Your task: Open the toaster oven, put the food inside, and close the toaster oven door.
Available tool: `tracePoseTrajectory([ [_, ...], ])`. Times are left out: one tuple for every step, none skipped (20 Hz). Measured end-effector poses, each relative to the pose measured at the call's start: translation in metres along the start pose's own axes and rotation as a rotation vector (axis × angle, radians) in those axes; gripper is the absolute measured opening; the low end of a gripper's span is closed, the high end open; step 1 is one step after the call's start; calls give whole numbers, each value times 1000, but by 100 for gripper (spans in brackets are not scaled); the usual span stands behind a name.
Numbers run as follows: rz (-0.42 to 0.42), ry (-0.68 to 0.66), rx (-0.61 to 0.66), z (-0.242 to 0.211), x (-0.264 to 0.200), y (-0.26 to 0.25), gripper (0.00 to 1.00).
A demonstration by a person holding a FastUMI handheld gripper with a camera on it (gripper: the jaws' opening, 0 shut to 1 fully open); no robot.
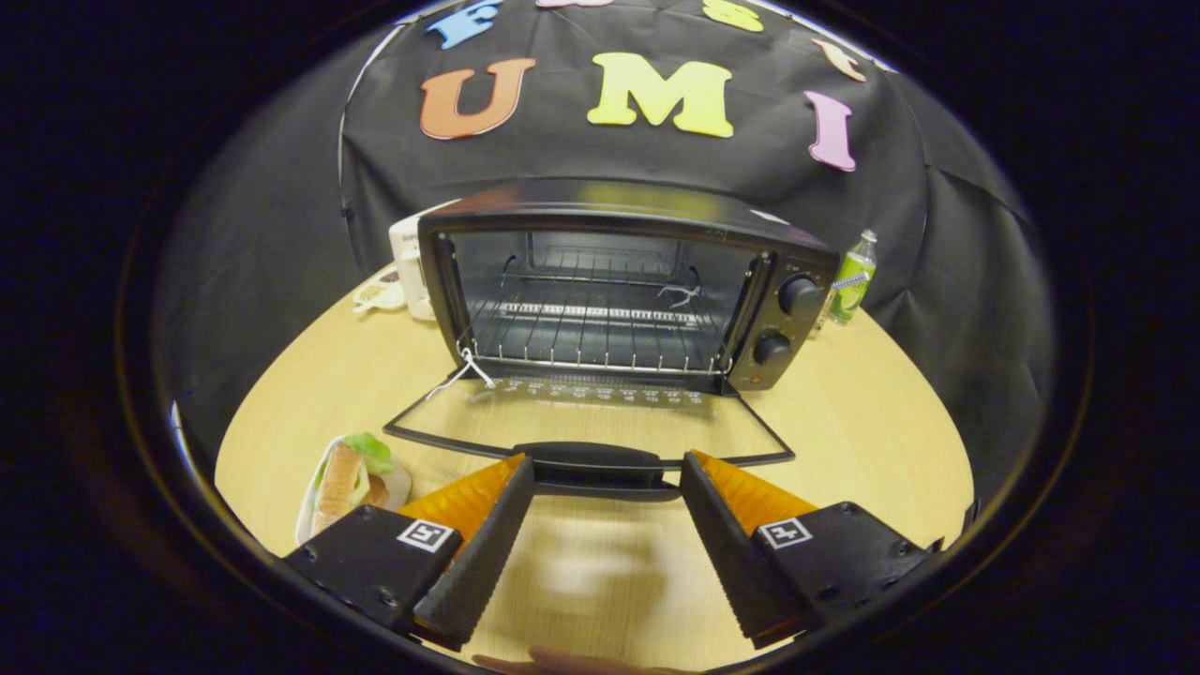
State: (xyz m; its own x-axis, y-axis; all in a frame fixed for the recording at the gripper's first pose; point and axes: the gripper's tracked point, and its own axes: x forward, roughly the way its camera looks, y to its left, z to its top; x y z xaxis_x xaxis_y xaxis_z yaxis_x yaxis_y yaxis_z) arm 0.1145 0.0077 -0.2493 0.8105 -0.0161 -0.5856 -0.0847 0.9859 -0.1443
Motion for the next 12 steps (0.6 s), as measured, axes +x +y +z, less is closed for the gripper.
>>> tracePoseTrajectory([
  [1, 9, 10, -1, 2, 1, 100],
  [3, 19, 19, -4, 3, 1, 100],
  [4, 34, 27, -6, 5, 1, 100],
  [4, 53, 34, -9, 7, 1, 100],
  [7, 74, 44, -13, 10, 2, 100],
  [19, 94, 58, -16, 12, 3, 100],
  [44, 102, 75, -16, 14, 7, 100],
  [58, 116, 85, -17, 14, 8, 100],
  [58, 125, 90, -17, 6, 7, 100],
  [62, 121, 91, -15, 8, 8, 100],
  [63, 114, 91, -13, 7, 8, 100],
  [70, 109, 93, -12, 5, 9, 100],
])
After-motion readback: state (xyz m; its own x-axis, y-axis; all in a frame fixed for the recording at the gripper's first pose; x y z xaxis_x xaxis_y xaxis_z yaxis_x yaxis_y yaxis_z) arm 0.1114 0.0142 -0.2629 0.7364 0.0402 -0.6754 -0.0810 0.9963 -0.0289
